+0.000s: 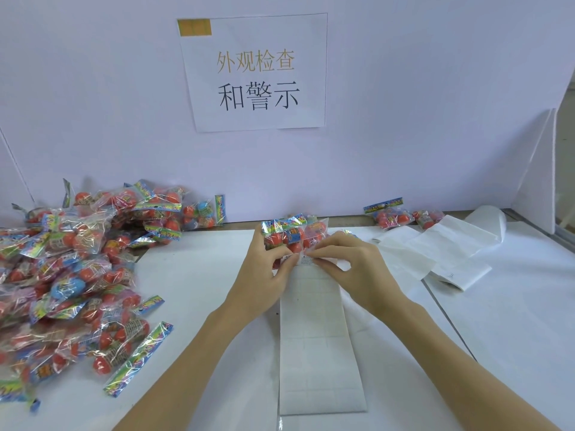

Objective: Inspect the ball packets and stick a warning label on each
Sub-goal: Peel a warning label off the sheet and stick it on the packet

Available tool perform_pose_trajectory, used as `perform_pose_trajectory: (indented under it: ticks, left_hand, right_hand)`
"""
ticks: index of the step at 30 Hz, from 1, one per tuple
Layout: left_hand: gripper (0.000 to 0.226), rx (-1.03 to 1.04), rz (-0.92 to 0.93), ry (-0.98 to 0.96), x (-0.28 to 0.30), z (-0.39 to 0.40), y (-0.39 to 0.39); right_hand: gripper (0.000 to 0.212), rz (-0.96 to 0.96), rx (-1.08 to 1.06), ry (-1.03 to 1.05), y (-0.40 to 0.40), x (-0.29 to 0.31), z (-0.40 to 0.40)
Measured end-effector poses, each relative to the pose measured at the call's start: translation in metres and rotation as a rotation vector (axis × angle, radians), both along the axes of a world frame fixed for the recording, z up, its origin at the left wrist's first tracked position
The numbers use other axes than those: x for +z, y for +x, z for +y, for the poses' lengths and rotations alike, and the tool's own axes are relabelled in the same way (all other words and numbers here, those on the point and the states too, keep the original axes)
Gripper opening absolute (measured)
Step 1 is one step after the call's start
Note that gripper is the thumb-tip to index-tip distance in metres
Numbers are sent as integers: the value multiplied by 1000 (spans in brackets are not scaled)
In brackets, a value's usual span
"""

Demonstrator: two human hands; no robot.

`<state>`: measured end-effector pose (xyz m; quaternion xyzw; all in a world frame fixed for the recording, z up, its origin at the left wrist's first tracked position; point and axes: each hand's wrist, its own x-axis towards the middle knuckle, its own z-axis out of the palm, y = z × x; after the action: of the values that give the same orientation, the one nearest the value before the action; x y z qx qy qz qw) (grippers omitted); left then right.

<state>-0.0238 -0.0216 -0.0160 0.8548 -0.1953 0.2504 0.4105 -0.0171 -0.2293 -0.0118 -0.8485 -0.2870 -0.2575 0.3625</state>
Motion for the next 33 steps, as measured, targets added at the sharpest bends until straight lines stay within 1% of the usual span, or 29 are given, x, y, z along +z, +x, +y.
perform_pose_trajectory:
  ticks: [8, 10, 12, 14, 15, 16, 17, 18, 19, 20, 22, 23, 26, 30, 33]
  left_hand:
    - [20, 12, 120, -63, 1, 1, 1]
    - [22, 36, 147, -77, 2, 2, 1]
    - [28, 56, 171, -104, 1, 3, 4]
    - [33, 51, 234, -186, 2, 5, 4]
    - [31, 50, 236, -213, 3, 5, 4]
    - [26, 63, 198, -217, 5, 6, 4]
    - [20, 83, 137, -218, 7, 7, 4]
    - [20, 100, 80, -227, 9, 9, 4]
    - [26, 98, 54, -260, 11, 11, 5]
    - [31, 70, 73, -320, 13, 12, 6]
    - [39, -67, 174, -466, 18, 13, 6]
    - [41, -133, 210, -506, 19, 13, 6]
    - [46, -226, 257, -535, 20, 10, 3]
    - [44, -291, 300, -589, 20, 4, -1]
    - [41, -336, 314, -592, 19, -1, -5]
  right_hand:
    - [18, -245, 25, -65, -1, 5, 0]
    - [16, -245, 25, -7, -4, 7, 3]
    - [15, -159, 10, 175, -8, 10, 9]
    - [15, -42, -21, 365, -9, 14, 11]
    - [14, 22, -33, 431, -8, 17, 10]
    - [14, 87, -39, 480, -7, 18, 8]
    - [14, 144, -40, 510, -6, 20, 6]
    - [16, 186, -38, 526, -6, 20, 5]
    - [17, 214, -33, 532, -5, 21, 3]
    - [20, 236, -22, 535, -6, 21, 3]
    - [24, 275, 24, 539, -7, 23, 5]
    - [26, 296, 54, 541, -8, 24, 7]
    - [30, 337, 99, 565, -11, 23, 11]
    - [30, 406, 101, 687, -11, 21, 17]
    - [30, 432, 81, 714, -11, 17, 19]
